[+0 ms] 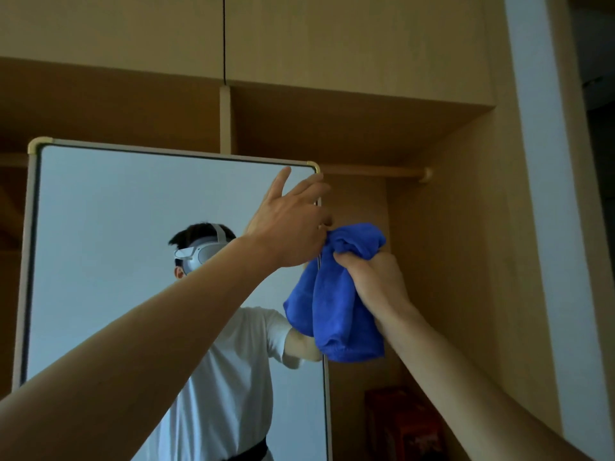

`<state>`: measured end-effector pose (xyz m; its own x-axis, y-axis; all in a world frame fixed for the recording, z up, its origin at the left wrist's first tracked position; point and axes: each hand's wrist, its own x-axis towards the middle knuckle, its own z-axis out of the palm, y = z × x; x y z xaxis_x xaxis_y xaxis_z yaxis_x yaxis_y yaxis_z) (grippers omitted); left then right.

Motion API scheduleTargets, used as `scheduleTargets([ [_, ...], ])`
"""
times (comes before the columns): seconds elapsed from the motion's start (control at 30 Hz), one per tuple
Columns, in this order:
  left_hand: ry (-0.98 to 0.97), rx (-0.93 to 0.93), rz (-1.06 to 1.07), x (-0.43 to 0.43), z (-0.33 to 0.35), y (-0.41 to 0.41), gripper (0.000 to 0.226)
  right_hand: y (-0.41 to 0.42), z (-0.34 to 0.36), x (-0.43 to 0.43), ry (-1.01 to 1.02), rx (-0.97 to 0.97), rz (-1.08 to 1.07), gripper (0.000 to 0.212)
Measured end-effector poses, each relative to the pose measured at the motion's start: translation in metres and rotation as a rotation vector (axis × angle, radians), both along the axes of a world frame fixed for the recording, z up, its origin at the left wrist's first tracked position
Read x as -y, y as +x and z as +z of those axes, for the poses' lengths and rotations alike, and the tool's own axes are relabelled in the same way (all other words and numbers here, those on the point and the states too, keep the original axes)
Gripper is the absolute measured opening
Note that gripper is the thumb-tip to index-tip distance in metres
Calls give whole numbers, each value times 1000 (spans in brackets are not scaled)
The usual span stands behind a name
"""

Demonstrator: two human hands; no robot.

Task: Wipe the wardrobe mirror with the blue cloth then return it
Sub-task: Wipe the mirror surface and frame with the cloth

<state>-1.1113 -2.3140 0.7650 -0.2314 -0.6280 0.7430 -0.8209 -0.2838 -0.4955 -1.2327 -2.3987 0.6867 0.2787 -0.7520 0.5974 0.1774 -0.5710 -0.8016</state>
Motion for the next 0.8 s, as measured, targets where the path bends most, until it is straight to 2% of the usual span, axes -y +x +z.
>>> scheduleTargets([
  [0.1, -50, -17, 3, 0, 13, 2, 34, -2, 4, 4, 12, 13, 46, 20],
  [0.2, -81, -37, -13, -1, 23, 2, 35, -4, -11, 12, -10, -53, 83, 27],
  [0.37, -120, -75, -7, -5, 34, -2, 36, -1, -16, 21, 83, -172, 130, 28],
  [0.53, -132, -108, -32, -12, 38, -4, 44, -3, 13, 8, 33, -60, 106, 27],
  [0.63, -137, -133, -50, -11, 38, -5, 49, -5, 45, -4, 4, 37, 94, 13],
  [0.8, -144, -159, -71, -11, 40, -4, 57, -10, 82, -17, 0, 105, 115, 21],
])
